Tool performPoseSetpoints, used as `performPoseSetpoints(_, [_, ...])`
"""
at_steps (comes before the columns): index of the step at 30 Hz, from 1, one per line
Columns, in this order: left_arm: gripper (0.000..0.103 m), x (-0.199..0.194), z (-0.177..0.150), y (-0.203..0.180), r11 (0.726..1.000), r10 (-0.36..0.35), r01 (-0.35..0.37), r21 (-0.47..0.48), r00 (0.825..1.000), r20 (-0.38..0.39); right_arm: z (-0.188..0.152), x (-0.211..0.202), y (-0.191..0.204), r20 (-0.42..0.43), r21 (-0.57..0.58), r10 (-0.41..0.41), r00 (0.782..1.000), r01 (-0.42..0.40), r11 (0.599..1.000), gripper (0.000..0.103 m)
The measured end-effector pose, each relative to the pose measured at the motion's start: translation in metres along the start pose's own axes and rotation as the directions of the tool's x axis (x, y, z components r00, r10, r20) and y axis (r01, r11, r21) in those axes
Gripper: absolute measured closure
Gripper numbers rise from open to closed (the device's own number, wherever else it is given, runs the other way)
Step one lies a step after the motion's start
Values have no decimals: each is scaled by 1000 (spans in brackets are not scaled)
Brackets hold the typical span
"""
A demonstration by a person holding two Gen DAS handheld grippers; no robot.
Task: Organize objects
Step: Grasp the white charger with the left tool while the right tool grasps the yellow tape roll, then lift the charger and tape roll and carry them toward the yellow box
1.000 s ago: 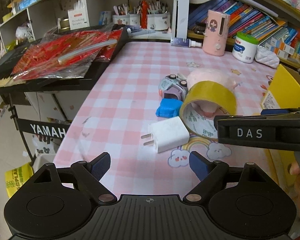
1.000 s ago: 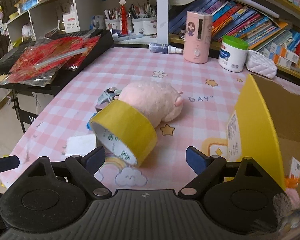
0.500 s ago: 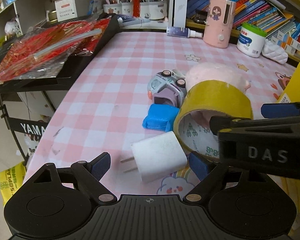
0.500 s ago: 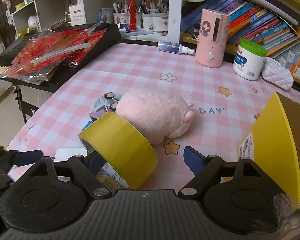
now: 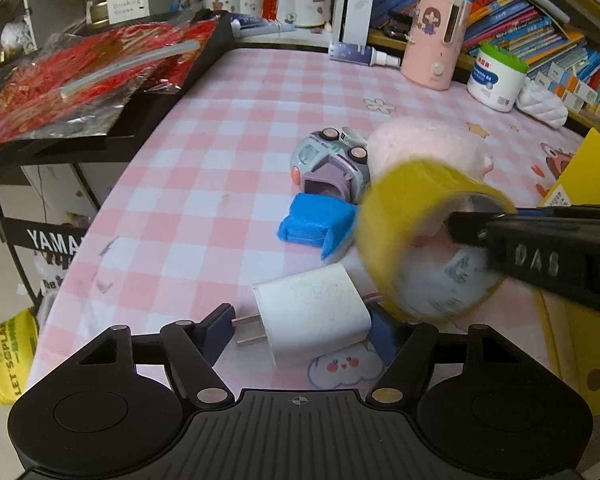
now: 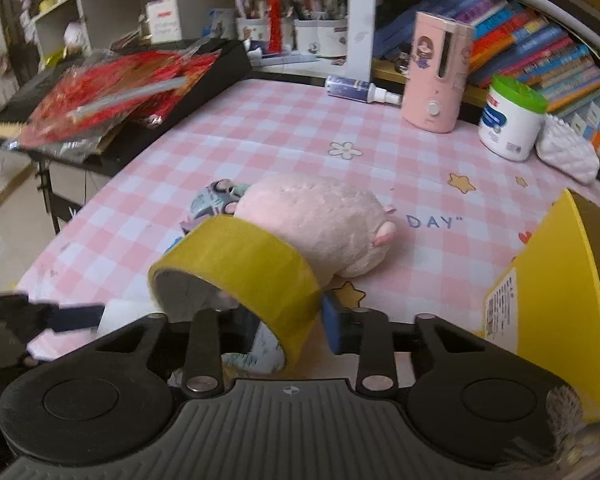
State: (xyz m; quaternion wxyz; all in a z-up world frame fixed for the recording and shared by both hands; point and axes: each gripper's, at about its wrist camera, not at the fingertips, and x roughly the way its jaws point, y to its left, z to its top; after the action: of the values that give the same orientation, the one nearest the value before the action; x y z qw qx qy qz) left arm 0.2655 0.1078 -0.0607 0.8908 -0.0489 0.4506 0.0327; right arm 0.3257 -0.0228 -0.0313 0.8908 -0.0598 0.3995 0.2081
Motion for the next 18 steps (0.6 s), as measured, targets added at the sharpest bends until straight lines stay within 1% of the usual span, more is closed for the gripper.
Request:
performPoseSetpoints(1, [32, -4, -1, 1, 1000, -1, 1, -5, 1000, 6, 0, -2, -3, 3, 14, 0, 1000, 0, 1000, 88])
performPoseSetpoints(4, [32, -14, -1, 5, 1000, -4, 4, -22, 1000, 28, -2, -9, -6, 22, 50, -7, 1000, 6, 999, 88])
performPoseSetpoints(6, [32, -21, -2, 6, 1000, -3, 5, -29, 999, 40, -3, -14, -10, 37, 76, -8, 999, 5, 997, 93])
performPoseSetpoints(10, [32, -36, -8, 8, 999, -10, 12, -39, 998, 65, -5, -28, -10, 67, 103, -8, 998, 1, 995, 94])
performPoseSetpoints(13, [32, -47, -14, 10, 999, -10, 13, -42, 997, 81, -11, -34, -8, 54, 113, -2, 999, -4, 994, 94])
performPoseSetpoints(18, [32, -65, -24, 17, 998, -13, 18, -54, 995, 103, -23, -46, -1, 38, 123, -15, 999, 11, 992, 94])
